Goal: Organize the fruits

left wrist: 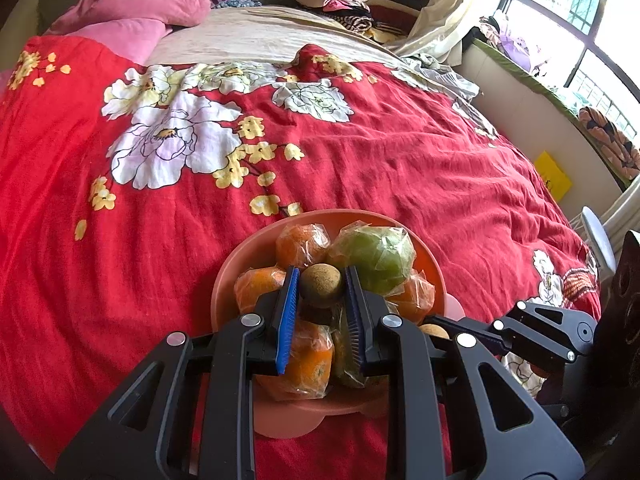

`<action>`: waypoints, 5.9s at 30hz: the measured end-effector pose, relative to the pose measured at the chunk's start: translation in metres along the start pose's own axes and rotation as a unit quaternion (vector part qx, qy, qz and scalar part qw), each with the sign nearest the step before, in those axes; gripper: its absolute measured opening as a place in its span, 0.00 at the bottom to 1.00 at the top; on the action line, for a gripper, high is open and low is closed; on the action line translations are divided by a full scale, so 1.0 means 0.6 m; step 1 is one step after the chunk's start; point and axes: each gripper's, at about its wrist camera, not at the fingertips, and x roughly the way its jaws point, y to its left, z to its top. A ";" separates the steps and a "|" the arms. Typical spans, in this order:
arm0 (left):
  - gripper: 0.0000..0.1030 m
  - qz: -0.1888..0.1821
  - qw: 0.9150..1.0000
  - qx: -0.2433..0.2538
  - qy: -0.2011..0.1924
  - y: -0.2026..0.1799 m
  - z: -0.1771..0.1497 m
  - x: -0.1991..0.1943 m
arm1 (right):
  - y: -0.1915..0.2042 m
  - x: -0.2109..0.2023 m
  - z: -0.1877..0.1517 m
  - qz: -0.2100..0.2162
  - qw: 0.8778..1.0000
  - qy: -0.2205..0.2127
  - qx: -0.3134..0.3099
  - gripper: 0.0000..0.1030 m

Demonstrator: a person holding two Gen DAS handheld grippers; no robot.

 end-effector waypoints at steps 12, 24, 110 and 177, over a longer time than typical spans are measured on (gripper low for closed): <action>0.15 0.000 1.000 0.000 0.000 -0.001 0.004 0.004 | -0.005 -0.001 -0.002 0.001 1.000 -0.003 0.008 0.30; 0.15 0.000 1.000 0.002 0.001 -0.007 0.008 0.011 | -0.015 -0.014 -0.006 -0.006 1.000 -0.013 0.023 0.42; 0.91 0.028 0.996 -0.036 -0.075 -0.004 -0.036 -0.143 | 0.037 -0.089 -0.008 -0.076 0.996 -0.034 0.022 0.96; 0.91 0.084 0.994 -0.052 -0.055 0.001 -0.219 -0.153 | 0.041 -0.133 -0.106 -0.098 0.994 -0.024 0.044 0.96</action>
